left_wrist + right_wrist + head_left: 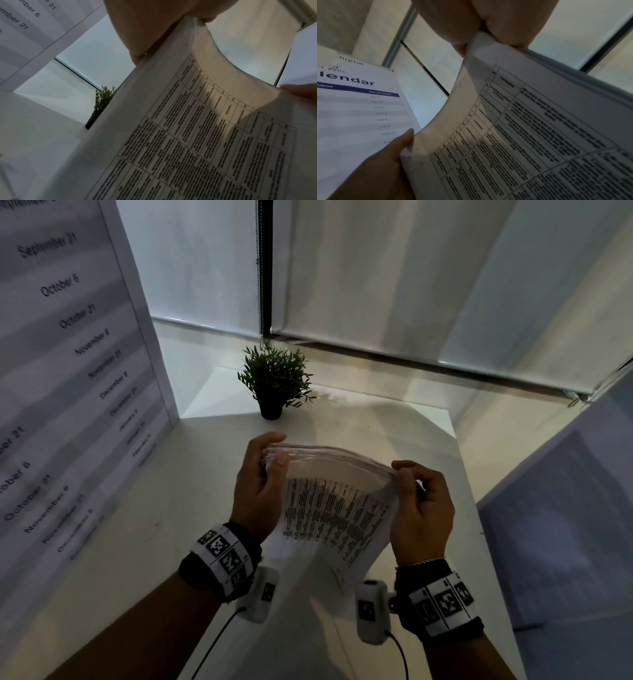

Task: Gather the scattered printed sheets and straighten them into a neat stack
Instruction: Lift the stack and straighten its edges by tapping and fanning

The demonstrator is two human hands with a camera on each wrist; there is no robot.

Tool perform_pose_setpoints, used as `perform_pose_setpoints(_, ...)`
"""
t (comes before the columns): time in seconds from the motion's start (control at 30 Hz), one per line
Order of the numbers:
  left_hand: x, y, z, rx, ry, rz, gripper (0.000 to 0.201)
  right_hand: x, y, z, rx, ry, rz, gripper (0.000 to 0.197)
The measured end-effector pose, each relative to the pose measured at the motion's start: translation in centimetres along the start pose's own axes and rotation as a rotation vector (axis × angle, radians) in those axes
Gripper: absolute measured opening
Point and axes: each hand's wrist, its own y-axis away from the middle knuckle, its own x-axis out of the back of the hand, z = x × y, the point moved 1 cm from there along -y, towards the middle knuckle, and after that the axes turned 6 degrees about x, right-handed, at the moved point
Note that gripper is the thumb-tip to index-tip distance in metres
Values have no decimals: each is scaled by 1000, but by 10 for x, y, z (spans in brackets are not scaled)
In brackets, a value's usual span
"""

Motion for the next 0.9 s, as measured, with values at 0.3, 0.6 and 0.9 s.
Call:
perform_pose_setpoints(0.3,-5,-4,2,19,9,6,22,-6,-2,1,-26,-11,29,13)
perform_pose_setpoints(0.6,-3,-14,3,142,116,19,25,-5,-3,1,-85,-197,138,26)
perform_pose_setpoints(0.9,7,-16,-19,255,94,-297,72,1,6,19,-192,-128,-142,60)
